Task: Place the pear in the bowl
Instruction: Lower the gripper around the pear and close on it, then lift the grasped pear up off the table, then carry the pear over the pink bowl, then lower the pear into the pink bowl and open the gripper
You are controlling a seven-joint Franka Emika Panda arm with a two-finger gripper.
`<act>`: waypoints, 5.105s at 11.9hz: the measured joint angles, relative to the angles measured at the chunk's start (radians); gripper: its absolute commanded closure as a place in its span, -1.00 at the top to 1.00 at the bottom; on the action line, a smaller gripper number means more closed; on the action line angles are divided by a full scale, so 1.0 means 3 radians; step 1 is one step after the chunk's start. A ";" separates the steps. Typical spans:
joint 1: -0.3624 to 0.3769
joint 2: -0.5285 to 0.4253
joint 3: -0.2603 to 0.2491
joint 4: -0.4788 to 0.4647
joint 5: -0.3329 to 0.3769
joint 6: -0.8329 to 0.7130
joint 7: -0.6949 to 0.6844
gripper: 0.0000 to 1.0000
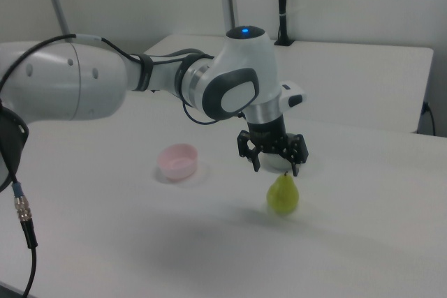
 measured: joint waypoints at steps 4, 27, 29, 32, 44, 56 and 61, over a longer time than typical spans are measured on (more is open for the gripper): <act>-0.0006 0.0204 -0.0003 0.0058 0.0002 0.0197 0.0021 1.00; 0.0012 0.0059 0.0009 0.0077 0.0019 -0.0035 0.0036 -1.00; 0.0024 -0.0139 0.0032 0.0090 0.0019 -0.0294 0.0045 -1.00; 0.0104 -0.0457 0.0059 0.0095 0.0020 -0.0685 0.0062 -1.00; 0.1162 -0.0948 0.0059 0.0086 0.0025 -0.1111 0.1132 -1.00; 0.1398 -0.0152 0.0063 -0.0179 0.0204 -0.0029 0.1290 -1.00; 0.1418 -0.0020 0.0065 -0.0230 0.0204 0.0173 0.1308 -0.57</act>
